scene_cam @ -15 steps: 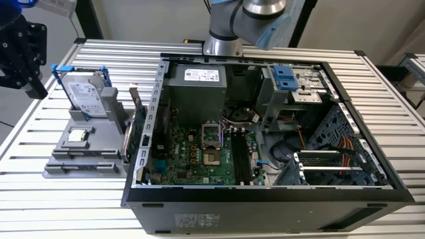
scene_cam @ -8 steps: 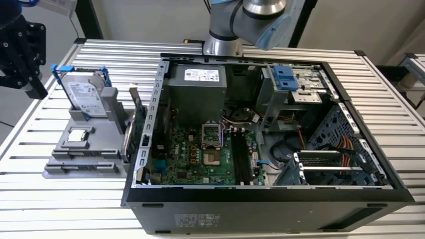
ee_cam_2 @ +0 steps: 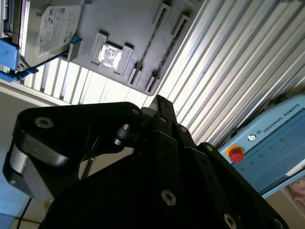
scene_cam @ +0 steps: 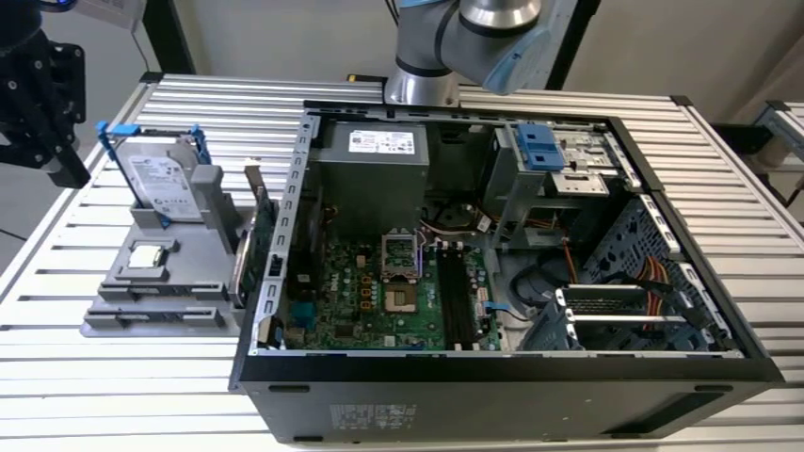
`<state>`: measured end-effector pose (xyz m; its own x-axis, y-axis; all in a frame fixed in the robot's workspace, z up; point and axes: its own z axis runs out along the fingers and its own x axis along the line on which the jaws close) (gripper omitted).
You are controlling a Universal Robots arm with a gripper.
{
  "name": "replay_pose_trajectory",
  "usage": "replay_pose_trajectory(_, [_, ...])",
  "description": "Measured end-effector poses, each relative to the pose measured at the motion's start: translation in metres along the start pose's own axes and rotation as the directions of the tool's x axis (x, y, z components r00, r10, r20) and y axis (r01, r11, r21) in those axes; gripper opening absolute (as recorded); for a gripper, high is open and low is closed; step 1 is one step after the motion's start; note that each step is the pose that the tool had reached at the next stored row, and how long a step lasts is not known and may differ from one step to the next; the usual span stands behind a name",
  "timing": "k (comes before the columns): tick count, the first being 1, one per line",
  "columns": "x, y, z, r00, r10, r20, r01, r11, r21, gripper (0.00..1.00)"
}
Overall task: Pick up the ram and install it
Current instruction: 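Pick up the ram and move it above insertion slot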
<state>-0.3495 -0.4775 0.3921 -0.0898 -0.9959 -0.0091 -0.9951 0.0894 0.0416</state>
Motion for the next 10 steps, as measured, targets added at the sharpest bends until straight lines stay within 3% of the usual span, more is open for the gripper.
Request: replay_pose_trajectory(10, [0.0,-0.0001,-0.0001,0.999,-0.045,-0.002,0.045,0.999,-0.0006,0.0])
